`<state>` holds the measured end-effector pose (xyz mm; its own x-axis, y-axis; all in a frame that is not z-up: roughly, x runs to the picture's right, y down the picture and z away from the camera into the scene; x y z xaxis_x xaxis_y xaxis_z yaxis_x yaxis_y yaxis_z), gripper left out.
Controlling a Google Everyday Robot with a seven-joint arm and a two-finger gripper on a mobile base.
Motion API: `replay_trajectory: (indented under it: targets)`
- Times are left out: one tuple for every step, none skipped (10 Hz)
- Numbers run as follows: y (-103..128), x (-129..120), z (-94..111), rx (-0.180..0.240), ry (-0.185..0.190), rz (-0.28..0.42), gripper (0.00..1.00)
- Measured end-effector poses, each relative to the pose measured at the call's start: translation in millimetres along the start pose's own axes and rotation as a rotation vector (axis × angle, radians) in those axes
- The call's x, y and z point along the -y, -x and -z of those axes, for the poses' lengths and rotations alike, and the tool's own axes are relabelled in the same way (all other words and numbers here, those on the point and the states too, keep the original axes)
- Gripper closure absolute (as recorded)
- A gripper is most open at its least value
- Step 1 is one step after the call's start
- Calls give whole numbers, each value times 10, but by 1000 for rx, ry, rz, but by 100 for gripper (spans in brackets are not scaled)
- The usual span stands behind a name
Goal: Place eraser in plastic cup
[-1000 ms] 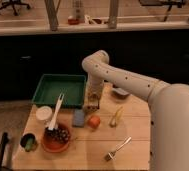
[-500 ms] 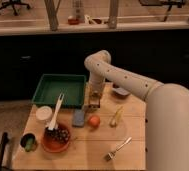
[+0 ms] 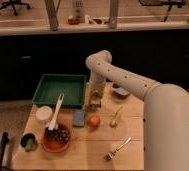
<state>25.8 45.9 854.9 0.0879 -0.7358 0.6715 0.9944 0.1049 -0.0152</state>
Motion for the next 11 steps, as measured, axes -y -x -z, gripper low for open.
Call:
replay_trajectory:
  targets:
    - [-17, 2, -9, 3, 0, 1, 23]
    - [-30, -7, -15, 5, 1, 1, 20]
    - [-42, -6, -21, 7, 0, 1, 20]
    - [-46, 5, -38, 11, 0, 2, 20]
    - [-48, 22, -60, 15, -1, 4, 20]
    - [-48, 25, -72, 18, -2, 3, 20]
    - [-45, 17, -85, 20, -2, 0, 20]
    - [-35, 7, -104, 23, -1, -4, 20]
    - [-25, -2, -108, 24, 0, -6, 20]
    - [-11, -20, -104, 25, 1, -8, 20]
    - [2, -26, -98, 25, 2, -9, 20]
